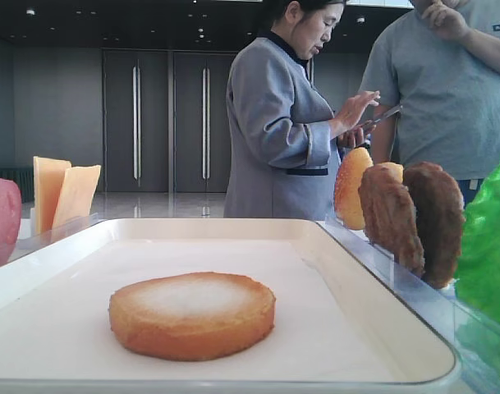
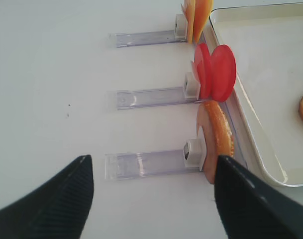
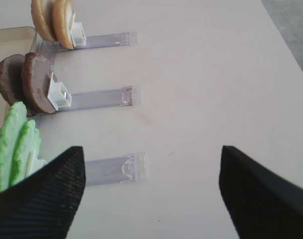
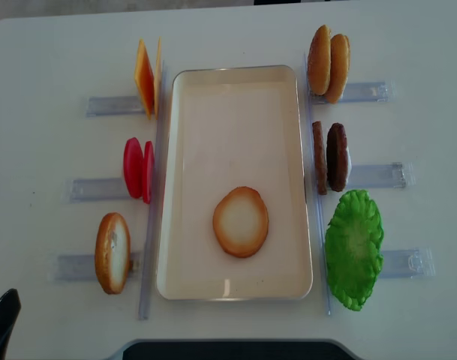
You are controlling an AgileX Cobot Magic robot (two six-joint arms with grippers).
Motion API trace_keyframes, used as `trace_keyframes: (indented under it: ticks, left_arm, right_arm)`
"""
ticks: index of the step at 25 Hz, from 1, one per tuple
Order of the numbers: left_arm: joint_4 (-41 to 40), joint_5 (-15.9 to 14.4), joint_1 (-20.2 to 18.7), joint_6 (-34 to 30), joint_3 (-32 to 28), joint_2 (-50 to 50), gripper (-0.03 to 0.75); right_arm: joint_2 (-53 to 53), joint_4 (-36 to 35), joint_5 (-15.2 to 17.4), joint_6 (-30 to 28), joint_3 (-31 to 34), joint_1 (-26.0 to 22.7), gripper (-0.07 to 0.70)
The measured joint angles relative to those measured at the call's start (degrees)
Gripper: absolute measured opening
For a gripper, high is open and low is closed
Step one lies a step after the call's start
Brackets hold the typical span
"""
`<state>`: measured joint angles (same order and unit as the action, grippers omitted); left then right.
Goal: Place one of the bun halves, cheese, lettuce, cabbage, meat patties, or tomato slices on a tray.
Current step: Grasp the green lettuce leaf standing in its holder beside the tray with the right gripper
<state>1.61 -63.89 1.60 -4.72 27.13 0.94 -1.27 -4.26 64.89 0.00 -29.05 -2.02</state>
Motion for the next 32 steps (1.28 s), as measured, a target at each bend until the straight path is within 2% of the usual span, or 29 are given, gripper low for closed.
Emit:
trace_keyframes:
  ticks: [19,25,32]
  left_arm:
    - [0.0,0.0,0.0,0.0,0.0,0.0,0.575]
    - [0.0,0.0,0.0,-0.2,0.0,0.0,0.575]
    - [0.0,0.0,0.0,-0.2,0.0,0.0,0.575]
  right_arm:
    - [-1.2,-0.6,0.3,0.0,0.0,0.0,0.529]
    - [-12.2,-1.5,2.8,0.0,-3.0,0.0,0.529]
    - [-31.0,-1.5,3.7,2.2,-10.5,0.0,0.529]
